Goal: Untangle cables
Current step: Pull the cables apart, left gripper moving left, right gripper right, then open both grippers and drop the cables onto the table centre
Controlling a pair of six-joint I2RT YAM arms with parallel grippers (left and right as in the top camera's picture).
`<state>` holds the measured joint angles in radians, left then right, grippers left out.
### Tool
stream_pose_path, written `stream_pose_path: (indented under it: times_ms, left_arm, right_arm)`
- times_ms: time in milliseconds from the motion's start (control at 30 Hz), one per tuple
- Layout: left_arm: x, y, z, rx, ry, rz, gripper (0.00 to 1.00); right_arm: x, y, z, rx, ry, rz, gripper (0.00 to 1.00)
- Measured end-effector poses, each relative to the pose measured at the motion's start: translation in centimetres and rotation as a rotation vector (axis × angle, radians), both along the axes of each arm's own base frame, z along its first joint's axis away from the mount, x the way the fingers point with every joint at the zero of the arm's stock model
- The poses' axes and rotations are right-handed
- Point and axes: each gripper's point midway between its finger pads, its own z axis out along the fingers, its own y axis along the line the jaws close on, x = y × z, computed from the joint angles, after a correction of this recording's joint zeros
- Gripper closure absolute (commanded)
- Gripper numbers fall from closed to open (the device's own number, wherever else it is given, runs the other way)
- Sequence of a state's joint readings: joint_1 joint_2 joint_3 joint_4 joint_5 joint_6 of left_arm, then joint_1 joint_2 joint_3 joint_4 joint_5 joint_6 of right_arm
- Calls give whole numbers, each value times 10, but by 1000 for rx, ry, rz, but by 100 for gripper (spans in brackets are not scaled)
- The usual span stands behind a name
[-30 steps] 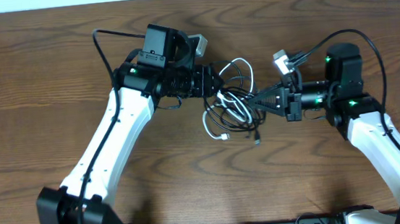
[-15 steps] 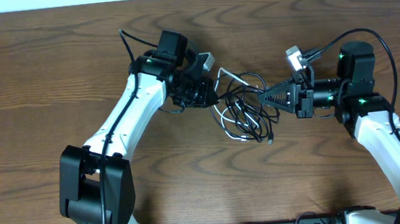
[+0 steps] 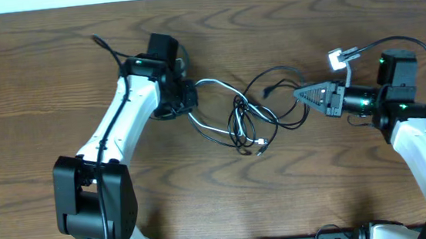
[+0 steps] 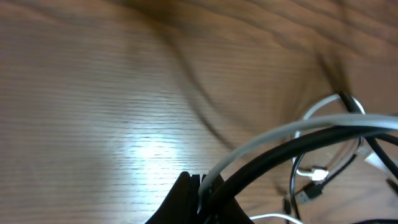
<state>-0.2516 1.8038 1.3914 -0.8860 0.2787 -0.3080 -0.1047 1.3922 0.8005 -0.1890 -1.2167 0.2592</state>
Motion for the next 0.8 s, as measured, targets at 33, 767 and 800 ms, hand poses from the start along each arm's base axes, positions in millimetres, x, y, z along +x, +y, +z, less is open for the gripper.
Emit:
stream_pose_path:
  times_ms: [33, 767, 800]
  left_arm:
    - [2, 5, 0, 7, 1, 23, 92]
    - [7, 51, -2, 4, 50, 209, 92]
    - [8, 54, -2, 12, 46, 220, 92]
  right_arm:
    - [1, -5, -5, -13, 25, -27, 99]
    - [-13, -108, -113, -532, 452, -485, 61]
    - [-14, -116, -117, -565, 459, -508, 55]
